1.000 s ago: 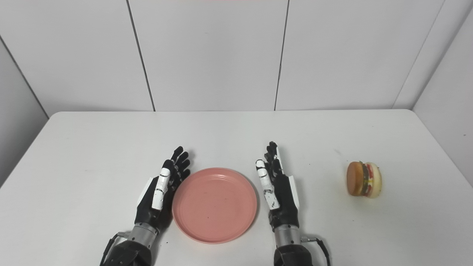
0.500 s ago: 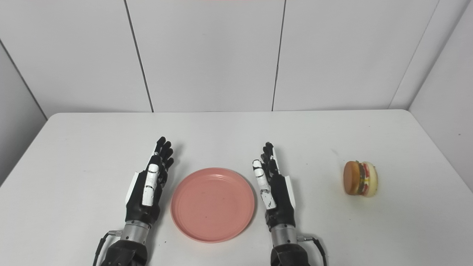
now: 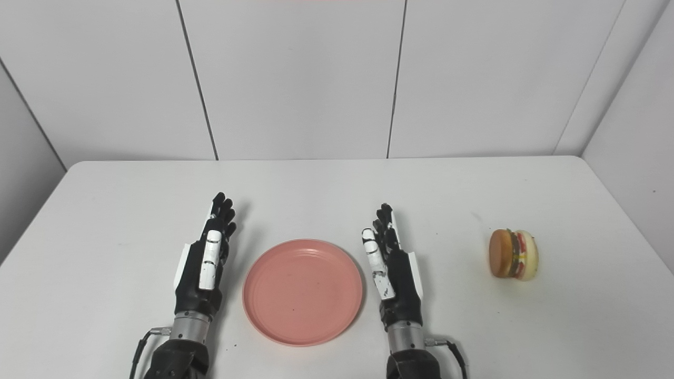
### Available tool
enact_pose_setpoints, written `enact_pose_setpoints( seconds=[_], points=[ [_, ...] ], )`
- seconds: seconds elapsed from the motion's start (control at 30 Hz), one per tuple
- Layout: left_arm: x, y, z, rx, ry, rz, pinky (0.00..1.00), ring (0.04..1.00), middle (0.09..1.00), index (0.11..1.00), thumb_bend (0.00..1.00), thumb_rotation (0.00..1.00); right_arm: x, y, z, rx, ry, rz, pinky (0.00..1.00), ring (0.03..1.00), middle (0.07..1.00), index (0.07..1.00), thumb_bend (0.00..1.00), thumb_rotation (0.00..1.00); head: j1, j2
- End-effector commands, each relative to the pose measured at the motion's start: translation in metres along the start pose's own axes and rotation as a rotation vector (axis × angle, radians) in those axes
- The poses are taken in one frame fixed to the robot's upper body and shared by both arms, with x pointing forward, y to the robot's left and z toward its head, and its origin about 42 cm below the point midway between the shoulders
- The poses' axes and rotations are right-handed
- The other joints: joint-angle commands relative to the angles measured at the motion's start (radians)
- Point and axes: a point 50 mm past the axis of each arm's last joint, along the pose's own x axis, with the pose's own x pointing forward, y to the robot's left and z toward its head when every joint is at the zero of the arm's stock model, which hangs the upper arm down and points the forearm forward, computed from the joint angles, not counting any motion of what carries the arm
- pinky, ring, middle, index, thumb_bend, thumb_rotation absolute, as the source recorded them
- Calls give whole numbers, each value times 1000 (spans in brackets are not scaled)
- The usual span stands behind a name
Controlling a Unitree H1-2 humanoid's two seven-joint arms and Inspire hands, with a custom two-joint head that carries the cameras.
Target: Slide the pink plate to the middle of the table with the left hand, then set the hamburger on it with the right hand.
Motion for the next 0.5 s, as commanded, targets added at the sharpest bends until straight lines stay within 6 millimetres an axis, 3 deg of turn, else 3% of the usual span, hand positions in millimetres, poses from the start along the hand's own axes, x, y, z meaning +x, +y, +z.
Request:
enact_pose_setpoints(
  seconds=[0.0, 0.27, 0.47],
  points=[
    [-40, 12, -37, 10, 153, 28, 1000, 1000, 1000, 1000, 553, 1000, -8, -6, -4, -16, 20, -23, 998, 980, 988, 1000, 549, 825, 0, 1],
    [-42, 8, -34, -76, 173, -26, 1000, 1000, 1000, 1000, 522, 1000, -1, -12, 7, -16, -45, -34, 1000, 994, 1000, 1000, 538, 807, -12, 10],
    [-44, 8, -34, -85, 211, -65, 1000, 1000, 1000, 1000, 533, 1000, 9, -25, 28, -32, -116, -31, 1000, 1000, 1000, 1000, 560, 801, -23, 13]
  ],
)
